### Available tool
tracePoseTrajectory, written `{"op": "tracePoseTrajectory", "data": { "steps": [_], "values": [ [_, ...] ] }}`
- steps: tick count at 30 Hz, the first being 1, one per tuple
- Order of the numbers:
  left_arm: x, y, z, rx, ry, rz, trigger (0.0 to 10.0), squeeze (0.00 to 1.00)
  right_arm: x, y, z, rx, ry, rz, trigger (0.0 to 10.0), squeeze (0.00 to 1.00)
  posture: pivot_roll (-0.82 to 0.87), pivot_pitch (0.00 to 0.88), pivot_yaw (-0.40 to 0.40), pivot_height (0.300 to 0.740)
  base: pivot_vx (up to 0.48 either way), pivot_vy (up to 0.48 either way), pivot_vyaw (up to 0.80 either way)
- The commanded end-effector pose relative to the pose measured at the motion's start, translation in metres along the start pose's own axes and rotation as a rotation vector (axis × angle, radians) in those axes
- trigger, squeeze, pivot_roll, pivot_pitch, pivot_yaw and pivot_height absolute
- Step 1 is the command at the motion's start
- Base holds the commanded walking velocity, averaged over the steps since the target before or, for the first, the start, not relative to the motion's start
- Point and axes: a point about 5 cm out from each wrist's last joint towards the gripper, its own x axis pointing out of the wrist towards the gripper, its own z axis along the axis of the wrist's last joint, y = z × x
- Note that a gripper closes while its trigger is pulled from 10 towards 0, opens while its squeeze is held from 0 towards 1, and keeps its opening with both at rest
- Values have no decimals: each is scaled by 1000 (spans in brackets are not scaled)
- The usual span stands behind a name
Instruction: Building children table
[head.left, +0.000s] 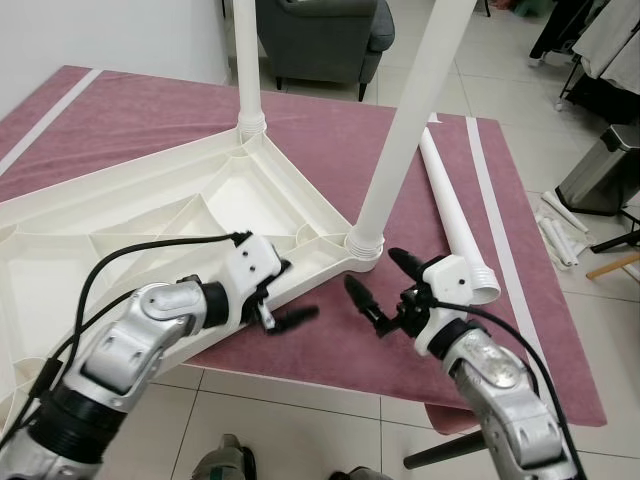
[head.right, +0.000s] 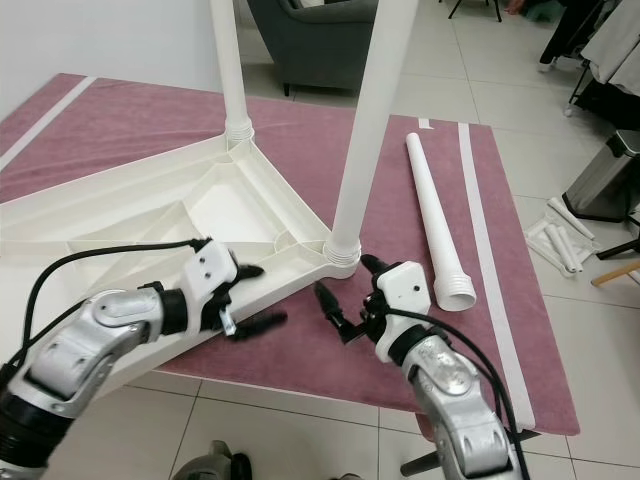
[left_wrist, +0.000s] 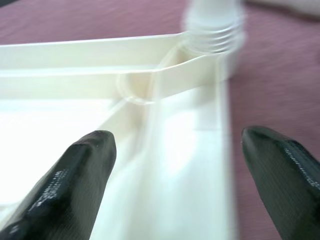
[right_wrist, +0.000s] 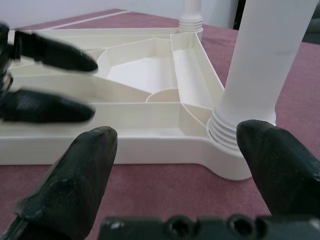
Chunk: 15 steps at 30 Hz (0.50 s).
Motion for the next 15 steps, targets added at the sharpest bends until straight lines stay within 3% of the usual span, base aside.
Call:
{"op": "tracePoseTrajectory", "data": {
  "steps": [1, 2, 4, 8, 15],
  "values": [
    [-5, 11, 1, 33, 13, 153, 10000, 0, -1, 5, -1, 3, 12, -4, 10000, 0, 98, 53, 13, 740, 0, 0, 0],
    [-10, 19, -1, 34, 37, 267, 10000, 0, -1, 10, -2, 13, 14, -2, 10000, 0, 102, 52, 12, 740, 0, 0, 0],
    [-20, 26, -3, 31, 61, 385, 10000, 0, -1, 17, -4, 24, 17, 1, 10000, 0, 104, 51, 10, 740, 0, 0, 0],
    [-31, 23, 1, 11, 27, 302, 10000, 0, 3, 24, -4, 11, 15, 30, 10000, 0, 117, 47, 5, 740, 0, 0, 0],
    [-41, 35, -5, 22, 99, 291, 10000, 0, 17, 34, -1, -51, -4, 87, 10000, 0, 125, 41, -2, 740, 0, 0, 0]
  ]
}}
